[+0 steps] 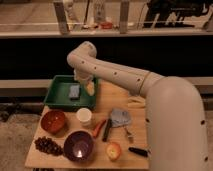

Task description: Wipe red bowl with sponge

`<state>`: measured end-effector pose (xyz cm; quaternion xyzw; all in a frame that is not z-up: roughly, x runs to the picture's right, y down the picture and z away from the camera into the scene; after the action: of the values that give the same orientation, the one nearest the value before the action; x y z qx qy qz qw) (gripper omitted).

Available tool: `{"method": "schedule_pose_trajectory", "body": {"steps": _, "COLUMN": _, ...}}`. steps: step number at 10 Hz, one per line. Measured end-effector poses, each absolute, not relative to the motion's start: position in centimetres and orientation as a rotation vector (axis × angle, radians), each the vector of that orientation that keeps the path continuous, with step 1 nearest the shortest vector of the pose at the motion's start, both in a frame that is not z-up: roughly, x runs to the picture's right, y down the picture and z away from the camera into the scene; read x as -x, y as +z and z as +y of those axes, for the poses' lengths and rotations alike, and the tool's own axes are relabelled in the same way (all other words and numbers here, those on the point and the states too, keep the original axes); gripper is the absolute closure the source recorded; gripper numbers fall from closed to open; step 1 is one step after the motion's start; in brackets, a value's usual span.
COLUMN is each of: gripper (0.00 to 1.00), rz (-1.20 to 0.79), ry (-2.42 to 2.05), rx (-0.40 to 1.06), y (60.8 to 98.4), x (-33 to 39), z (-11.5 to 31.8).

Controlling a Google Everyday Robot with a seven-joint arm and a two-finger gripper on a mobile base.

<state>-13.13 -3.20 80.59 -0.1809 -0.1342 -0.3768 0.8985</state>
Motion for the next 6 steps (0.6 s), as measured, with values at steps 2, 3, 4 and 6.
{"method": "schedule_pose_trajectory", "body": {"steps": 2, "gripper": 0.2, "rz": -0.282, "ry": -0.797, "rx": 0.377, "y": 80.8, "x": 15.0, "z": -2.9}}
{"method": "schedule_pose_trajectory", "body": {"steps": 3, "gripper": 0.22, "rz": -0.285, "ry": -0.801, "rx": 0.378, "y": 81.7, "x": 15.1, "z": -3.2}}
{"method": "schedule_pose_trajectory", "body": {"steps": 4, "gripper": 0.24, "rz": -0.287, "ry": -0.808, "rx": 0.378, "y": 82.3, "x": 15.0, "z": -3.7}}
{"method": "schedule_pose_trajectory", "body": {"steps": 6, "gripper": 0.2, "rz": -0.298, "ry": -0.831, "rx": 0.381, "y": 82.9, "x": 16.1, "z": -4.3}}
